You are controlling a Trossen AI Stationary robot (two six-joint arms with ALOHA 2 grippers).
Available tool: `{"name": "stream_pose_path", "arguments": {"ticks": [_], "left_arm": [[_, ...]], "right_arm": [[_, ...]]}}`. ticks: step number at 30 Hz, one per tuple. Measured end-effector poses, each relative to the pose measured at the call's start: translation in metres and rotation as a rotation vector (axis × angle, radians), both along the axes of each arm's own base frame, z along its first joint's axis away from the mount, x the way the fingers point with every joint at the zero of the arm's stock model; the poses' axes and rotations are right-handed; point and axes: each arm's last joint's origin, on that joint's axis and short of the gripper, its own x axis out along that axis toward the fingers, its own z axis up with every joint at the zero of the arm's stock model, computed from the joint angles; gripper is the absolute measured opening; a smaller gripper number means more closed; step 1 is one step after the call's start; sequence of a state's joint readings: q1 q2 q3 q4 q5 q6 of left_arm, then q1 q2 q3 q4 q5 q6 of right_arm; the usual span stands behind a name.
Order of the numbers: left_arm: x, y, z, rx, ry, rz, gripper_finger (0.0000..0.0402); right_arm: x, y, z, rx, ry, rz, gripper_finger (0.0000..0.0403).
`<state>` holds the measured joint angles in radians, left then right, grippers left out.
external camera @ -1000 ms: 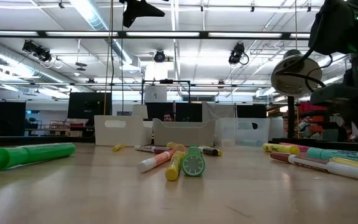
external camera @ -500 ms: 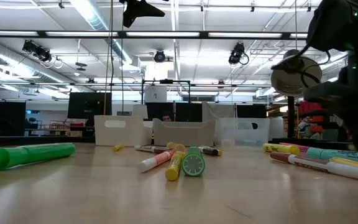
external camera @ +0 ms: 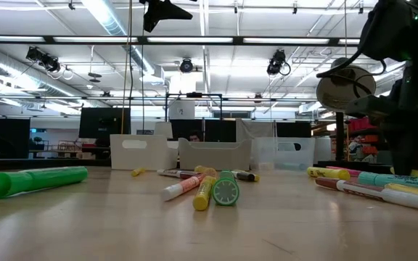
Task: Pick & Place Markers
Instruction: Put the yellow pen into the white bin
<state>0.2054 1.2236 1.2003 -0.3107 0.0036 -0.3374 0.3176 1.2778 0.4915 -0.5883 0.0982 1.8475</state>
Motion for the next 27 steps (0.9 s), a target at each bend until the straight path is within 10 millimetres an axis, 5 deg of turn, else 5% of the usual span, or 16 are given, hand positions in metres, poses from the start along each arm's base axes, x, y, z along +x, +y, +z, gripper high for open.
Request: {"name": "stream_pose_path", "arguments": {"ticks": [11,27], "left_arm": [[0.0,0.0,0.0,0.0,0.0,0.0,0.0204],[0.0,0.0,0.0,0.0,0.001,0.002,0.0204]], "right_arm": [[0.0,0.0,0.0,0.007,0.004,0.006,0.0164],[-0.021,-0.002,0.011,0.094,0.107,0.124,0.0139]]}}
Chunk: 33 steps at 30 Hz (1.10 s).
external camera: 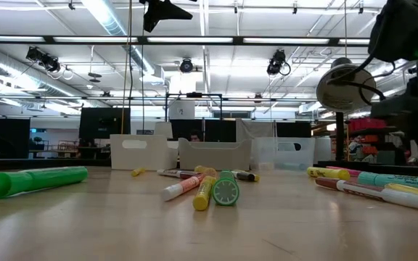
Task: Pick & Place Markers
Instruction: Put the yellow pen into the white bin
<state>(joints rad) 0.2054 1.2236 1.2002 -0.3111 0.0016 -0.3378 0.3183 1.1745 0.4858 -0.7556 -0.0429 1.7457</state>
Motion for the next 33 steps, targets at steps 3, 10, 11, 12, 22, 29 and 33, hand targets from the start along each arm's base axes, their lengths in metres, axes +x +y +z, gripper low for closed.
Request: {"name": "stream_pose_path", "arguments": {"ticks": [3,10,11,12,22,29,33], "left_arm": [[0.0,0.0,0.0,0.0,0.0,0.001,0.0204],[0.0,0.0,0.0,0.0,0.0,0.001,0.0204],[0.0,0.0,0.0,0.0,0.0,0.001,0.0204],[0.0,0.0,0.0,0.0,0.0,0.001,0.0204],[0.0,0.0,0.0,0.0,0.0,0.001,0.0204],[0.0,0.0,0.0,0.0,0.0,0.001,0.0204],[0.0,0.0,0.0,0.0,0.0,0.001,0.0204]], "right_arm": [[0.0,0.0,0.0,0.015,0.002,-0.01,0.0149],[0.0,0.002,0.002,0.061,0.007,0.013,0.0198],[-0.001,0.002,0.002,0.074,0.008,0.02,0.0205],[0.0,0.002,0.002,0.089,0.009,0.031,0.0212],[0.002,0.007,0.0,0.155,0.01,0.073,0.0219],[0.001,0.01,-0.014,0.137,0.08,0.047,0.0162],[0.0,0.009,-0.016,0.119,0.101,0.049,0.0108]]}}
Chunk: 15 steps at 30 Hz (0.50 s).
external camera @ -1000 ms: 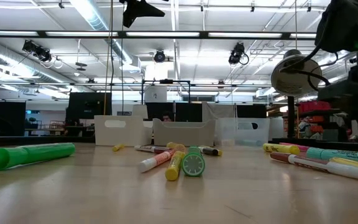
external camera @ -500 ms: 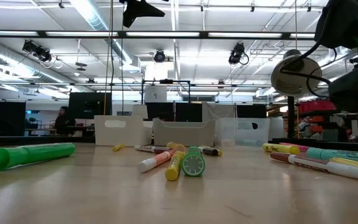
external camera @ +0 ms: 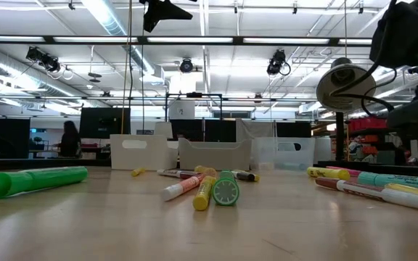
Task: Pick & Place Markers
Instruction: Put the yellow pen into the white bin
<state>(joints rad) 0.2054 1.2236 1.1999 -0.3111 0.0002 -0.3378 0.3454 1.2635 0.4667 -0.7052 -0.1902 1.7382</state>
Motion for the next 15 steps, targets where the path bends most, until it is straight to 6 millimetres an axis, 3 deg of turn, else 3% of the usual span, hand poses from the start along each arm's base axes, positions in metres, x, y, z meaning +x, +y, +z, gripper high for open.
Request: {"name": "stream_pose_path", "arguments": {"ticks": [6,10,15], "left_arm": [[0.0,0.0,0.0,0.0,0.0,0.0,0.0204],[0.0,0.0,0.0,-0.001,0.0,0.0,0.0204],[0.0,0.0,0.0,-0.019,-0.003,0.006,0.0204]], "right_arm": [[-0.001,-0.001,0.0,-0.018,0.006,-0.009,0.0016],[-0.002,-0.001,0.006,-0.021,0.008,-0.009,0.0025],[0.003,-0.002,0.032,-0.062,-0.087,0.013,0.0024]]}}
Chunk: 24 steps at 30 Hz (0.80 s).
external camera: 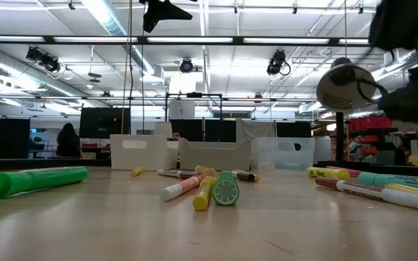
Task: Pick & Place Markers
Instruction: Put the yellow pen into the white bin
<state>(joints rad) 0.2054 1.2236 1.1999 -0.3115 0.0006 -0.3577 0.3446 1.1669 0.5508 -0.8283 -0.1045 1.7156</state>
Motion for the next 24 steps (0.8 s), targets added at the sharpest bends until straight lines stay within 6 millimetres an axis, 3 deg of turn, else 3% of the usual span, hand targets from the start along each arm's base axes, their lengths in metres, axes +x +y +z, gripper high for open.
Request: {"name": "stream_pose_path", "arguments": {"ticks": [8,12,16,19,24], "left_arm": [[0.0,-0.001,0.0,-0.012,0.003,-0.034,0.0204],[0.002,-0.003,-0.002,-0.034,0.002,-0.101,0.0204],[0.009,-0.003,-0.007,-0.058,0.012,-0.155,0.0204],[0.017,-0.003,-0.012,-0.076,0.013,-0.186,0.0204],[0.035,-0.001,-0.014,-0.113,-0.082,-0.244,0.0204]], "right_arm": [[0.013,0.0,0.032,-0.045,-0.228,0.037,0.0021],[0.041,-0.001,0.057,-0.142,-0.543,0.066,0.002],[0.075,-0.011,0.1,-0.334,-0.984,0.095,0.002],[0.089,-0.027,0.14,-0.565,-1.237,0.092,0.002],[0.097,-0.055,0.196,-0.879,-1.315,0.112,0.0019]]}}
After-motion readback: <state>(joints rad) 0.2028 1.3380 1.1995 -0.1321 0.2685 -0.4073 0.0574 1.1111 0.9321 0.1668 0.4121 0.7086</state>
